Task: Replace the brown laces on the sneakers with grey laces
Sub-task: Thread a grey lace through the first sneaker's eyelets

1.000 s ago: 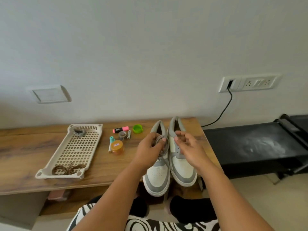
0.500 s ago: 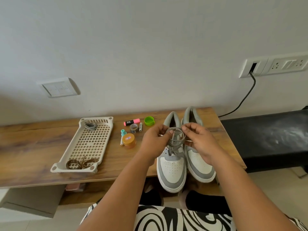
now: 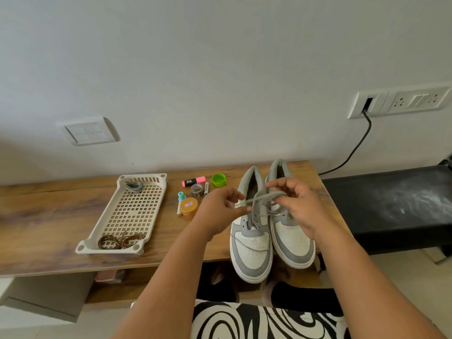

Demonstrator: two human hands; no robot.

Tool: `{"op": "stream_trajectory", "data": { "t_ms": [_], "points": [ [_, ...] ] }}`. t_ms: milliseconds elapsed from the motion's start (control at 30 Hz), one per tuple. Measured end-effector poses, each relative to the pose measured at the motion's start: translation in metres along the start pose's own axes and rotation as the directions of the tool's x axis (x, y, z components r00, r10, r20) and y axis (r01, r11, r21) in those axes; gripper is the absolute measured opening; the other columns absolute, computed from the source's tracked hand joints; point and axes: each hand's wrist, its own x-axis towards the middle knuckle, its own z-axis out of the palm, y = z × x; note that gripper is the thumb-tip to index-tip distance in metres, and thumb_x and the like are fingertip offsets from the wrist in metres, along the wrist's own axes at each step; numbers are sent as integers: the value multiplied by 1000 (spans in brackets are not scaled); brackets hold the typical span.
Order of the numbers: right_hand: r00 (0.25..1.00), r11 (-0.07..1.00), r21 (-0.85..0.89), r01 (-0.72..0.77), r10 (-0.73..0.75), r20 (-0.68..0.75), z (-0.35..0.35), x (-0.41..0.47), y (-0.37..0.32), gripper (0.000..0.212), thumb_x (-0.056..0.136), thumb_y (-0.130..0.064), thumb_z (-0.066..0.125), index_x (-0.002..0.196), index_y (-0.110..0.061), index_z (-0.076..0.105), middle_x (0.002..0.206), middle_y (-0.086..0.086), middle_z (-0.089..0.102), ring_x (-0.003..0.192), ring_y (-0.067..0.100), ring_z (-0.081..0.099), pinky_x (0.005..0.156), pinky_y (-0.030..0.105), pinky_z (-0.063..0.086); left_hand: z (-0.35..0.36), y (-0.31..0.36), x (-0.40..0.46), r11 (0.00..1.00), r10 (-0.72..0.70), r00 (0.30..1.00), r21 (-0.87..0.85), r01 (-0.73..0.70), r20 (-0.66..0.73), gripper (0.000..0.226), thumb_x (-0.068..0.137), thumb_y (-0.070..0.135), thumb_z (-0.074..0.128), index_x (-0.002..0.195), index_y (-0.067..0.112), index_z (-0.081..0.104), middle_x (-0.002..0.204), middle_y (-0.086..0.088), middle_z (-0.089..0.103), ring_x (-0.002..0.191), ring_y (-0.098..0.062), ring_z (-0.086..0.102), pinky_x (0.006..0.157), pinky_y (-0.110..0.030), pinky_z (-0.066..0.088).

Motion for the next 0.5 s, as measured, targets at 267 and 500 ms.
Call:
{"op": "stream_trajectory", "data": {
  "t_ms": [267,500],
  "points": [
    [999,976,-213,36,-32,23,1,-3,-5,42,87,-1,57,113,-32,66,116,-13,64,105,6,59,85,25,46,-6,17,-7,933,6,994,-357,34,111,13,93,28,65,91,16,69,68,12,58,59,-4,41,58,-20,34],
    [972,963,-270,-21,83,219,11,-5,-4,25,92,-40,61,89,-19,73,87,2,69,85,15,64,97,42,52,-5,19,-4,783,-29,1000,-622,25,4,20,97,22,58,82,15,68,65,8,54,54,-4,37,54,-18,33]
  ]
}}
